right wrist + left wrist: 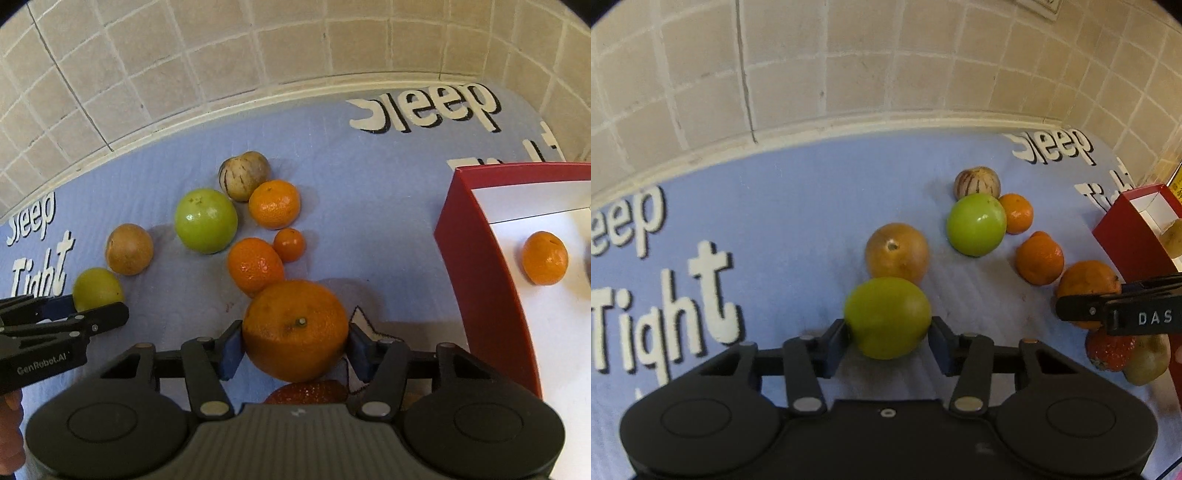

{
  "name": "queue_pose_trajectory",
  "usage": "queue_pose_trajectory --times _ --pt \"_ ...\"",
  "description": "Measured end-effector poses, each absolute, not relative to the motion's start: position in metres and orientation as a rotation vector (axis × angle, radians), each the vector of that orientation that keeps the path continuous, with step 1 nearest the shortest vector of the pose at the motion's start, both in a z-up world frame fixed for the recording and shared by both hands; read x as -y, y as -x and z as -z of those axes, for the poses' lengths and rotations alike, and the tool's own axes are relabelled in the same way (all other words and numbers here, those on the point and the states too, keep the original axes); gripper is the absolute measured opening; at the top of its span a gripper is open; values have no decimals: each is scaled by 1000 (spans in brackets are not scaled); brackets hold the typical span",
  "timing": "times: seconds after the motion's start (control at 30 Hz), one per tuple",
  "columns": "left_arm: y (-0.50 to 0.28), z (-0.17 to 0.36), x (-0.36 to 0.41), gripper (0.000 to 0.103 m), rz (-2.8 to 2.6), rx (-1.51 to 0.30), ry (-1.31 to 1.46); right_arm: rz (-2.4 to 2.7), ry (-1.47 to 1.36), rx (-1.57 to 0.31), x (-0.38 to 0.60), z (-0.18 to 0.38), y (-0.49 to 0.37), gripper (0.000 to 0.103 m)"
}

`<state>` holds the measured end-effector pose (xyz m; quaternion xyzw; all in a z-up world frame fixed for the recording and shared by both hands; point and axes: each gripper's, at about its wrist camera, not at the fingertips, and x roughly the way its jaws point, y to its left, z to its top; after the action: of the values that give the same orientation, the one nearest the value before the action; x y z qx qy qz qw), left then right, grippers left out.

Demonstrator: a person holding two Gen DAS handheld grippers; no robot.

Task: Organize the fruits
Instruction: 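Grasp the green apple with the left tool while the right tool grasps the orange, then carry the apple and orange into the red box and release both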

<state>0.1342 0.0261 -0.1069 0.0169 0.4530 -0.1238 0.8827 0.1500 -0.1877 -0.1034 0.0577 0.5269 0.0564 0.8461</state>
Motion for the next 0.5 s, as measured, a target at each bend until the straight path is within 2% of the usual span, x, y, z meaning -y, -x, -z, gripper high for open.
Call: queue_pose_trajectory --times 0.23,0.5 --pt "-111 37 -1 57 406 -732 -73 -167 -281 -981 221 43 -131 59" --pt "-108 -11 100 57 680 -613 -138 39 -387 -790 318 -13 -104 59"
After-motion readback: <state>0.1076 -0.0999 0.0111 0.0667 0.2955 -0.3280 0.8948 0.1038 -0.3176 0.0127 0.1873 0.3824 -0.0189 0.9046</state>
